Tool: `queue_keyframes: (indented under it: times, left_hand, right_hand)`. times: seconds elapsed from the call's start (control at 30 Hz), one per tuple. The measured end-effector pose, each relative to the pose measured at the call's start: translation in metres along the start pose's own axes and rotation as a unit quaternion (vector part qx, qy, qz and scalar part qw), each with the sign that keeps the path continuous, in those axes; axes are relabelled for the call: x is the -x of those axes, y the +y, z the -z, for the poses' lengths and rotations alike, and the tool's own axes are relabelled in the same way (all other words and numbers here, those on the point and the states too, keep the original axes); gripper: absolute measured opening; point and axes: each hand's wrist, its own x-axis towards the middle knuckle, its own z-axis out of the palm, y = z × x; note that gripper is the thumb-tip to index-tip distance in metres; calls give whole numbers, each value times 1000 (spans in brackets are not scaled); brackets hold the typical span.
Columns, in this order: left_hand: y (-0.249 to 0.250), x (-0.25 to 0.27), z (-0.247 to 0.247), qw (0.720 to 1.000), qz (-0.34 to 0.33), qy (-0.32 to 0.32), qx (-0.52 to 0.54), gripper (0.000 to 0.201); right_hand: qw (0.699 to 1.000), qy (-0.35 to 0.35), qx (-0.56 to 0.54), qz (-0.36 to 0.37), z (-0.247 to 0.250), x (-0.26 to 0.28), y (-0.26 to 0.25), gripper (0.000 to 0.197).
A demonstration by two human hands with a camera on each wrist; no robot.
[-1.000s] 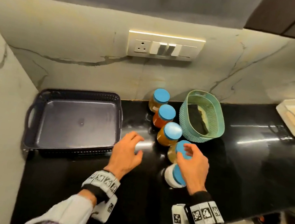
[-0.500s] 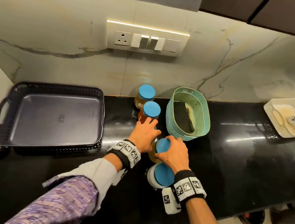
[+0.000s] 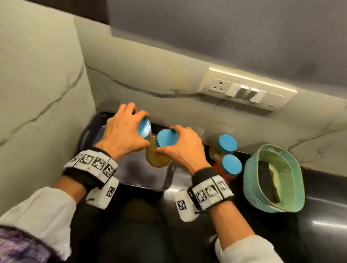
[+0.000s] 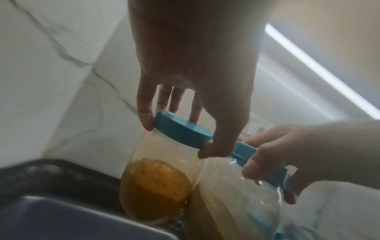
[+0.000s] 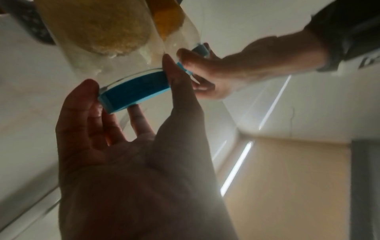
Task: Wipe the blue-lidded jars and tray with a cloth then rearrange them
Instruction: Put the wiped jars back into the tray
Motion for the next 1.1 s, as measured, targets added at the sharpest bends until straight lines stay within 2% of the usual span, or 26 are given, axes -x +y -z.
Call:
queue_keyframes:
  times: [0.13, 0.27, 0.37, 0.47, 0.53, 0.6, 0.67, 0.73, 0.83, 0.9, 1.0, 1.1]
  left_hand:
    - [-54, -36, -4, 994, 84, -48, -59, 68]
    - [-89, -57, -25, 989, 109, -71, -65, 58]
    - [-108, -66, -37, 992, 73, -86, -62, 53]
    - [-120, -74, -41, 993, -3, -92, -77, 47]
    - [-122, -76, -42, 986, -38, -117, -116, 53]
    - [-124, -75, -47, 978, -45, -136, -152, 63]
    - [-126, -70, -51, 977, -17, -131, -166, 78]
    - [-126, -69, -52, 982, 38, -105, -154, 90]
    - [-119, -75, -49, 984, 112, -71, -120, 85]
    - [-117, -80, -49, 979, 135, -81, -127, 79]
    - [-124, -84, -51, 984, 116, -89, -99, 65]
    - [-131, -84, -48, 991, 87, -82, -63, 61]
  right_hand:
    - [998, -47, 19, 33, -59, -67, -51, 76]
    - [995, -63, 53, 51, -97, -104, -64, 61]
    - [990, -64, 83, 97, -107, -117, -62, 58]
    - [978, -72, 111, 163, -107, -123, -60, 58]
    - [967, -93, 123, 205, -108, -127, -60, 64]
    - [961, -102, 123, 225, -113, -130, -57, 74]
    - [964, -95, 122, 218, -116, -130, -52, 90]
    - [978, -68, 106, 167, -114, -128, -51, 100]
    - [988, 5, 125, 89, -111, -127, -60, 94]
    - [989, 13, 137, 62, -113, -129, -67, 88]
    - [989, -43, 128, 64, -115, -136, -72, 69]
    - [977, -118, 101, 144, -100, -142, -73, 50]
